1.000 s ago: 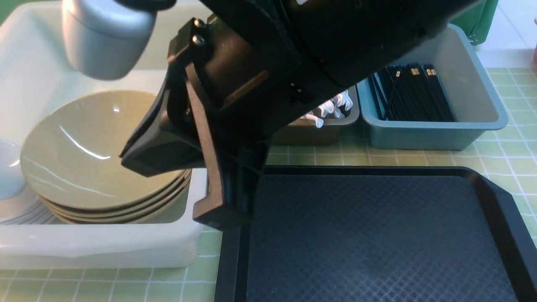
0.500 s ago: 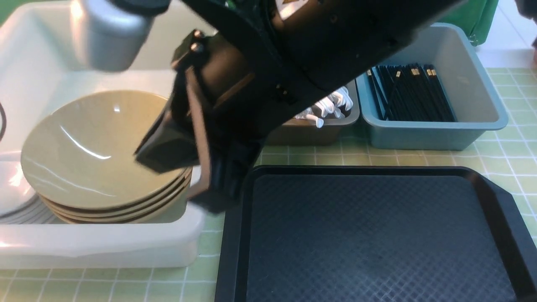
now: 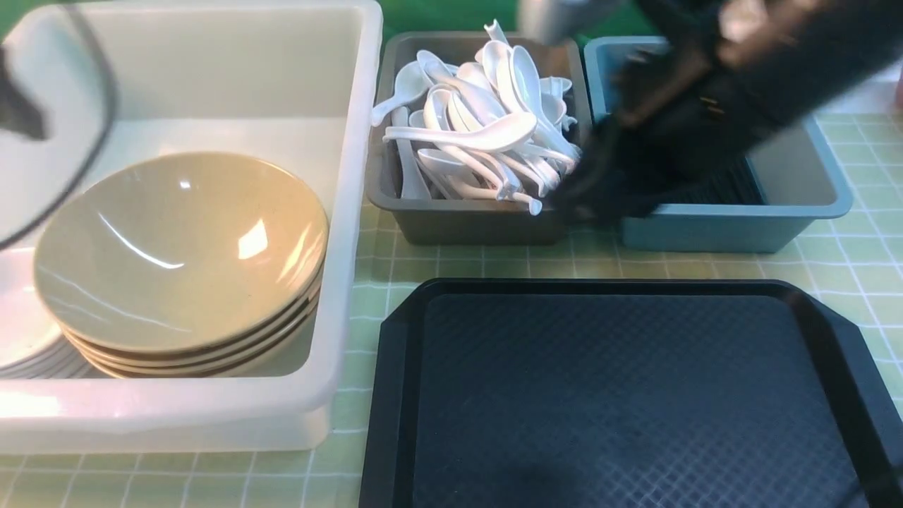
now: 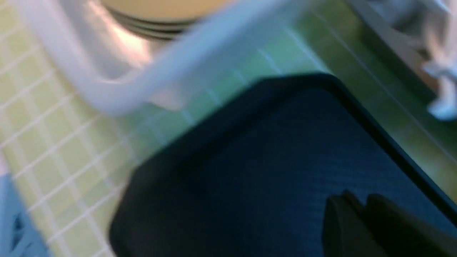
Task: On green table put chopsticks spoon bowls plates into blue grey white boxes.
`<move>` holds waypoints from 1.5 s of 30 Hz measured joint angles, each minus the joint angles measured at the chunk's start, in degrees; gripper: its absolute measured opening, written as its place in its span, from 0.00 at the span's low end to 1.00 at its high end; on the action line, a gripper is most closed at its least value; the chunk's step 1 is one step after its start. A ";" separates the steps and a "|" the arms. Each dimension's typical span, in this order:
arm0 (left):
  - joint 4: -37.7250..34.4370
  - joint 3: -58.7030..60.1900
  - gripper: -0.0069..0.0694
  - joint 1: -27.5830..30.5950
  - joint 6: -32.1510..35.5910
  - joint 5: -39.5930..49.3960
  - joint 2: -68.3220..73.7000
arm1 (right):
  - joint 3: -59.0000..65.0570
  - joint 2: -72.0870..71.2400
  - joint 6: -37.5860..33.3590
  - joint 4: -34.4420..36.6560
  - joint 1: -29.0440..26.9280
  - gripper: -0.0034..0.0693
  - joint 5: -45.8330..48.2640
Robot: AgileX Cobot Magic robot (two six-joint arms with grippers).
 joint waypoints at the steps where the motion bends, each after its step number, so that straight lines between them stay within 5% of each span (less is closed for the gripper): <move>1: -1.44 0.00 0.72 -1.52 0.89 0.00 0.00 | 2.47 -2.03 1.77 -1.60 -0.80 0.17 -1.71; 6: -4.33 0.00 0.44 -9.29 3.83 1.31 -0.41 | 11.23 -12.89 13.14 -12.48 -2.88 0.18 -7.44; 7: -4.25 0.00 0.32 -12.59 3.97 2.10 -1.16 | 13.97 -16.88 16.90 -16.72 -3.01 0.18 -7.98; 11: -2.67 0.00 0.12 -18.41 3.67 5.67 -5.36 | 20.80 -29.10 20.66 -21.38 -3.13 0.19 -8.85; 17: -2.94 4.79 0.09 -20.62 -0.15 8.32 -19.08 | 33.07 -51.63 21.08 -24.56 -3.13 0.20 -12.36; 26: -8.80 31.42 0.09 -20.91 -3.24 8.31 -51.99 | 52.98 -80.20 27.35 -24.99 -3.13 0.21 -12.38; 45: -9.55 40.97 0.09 -20.91 -4.71 1.61 -62.33 | 55.63 -82.57 27.24 -25.13 -3.13 0.23 -10.92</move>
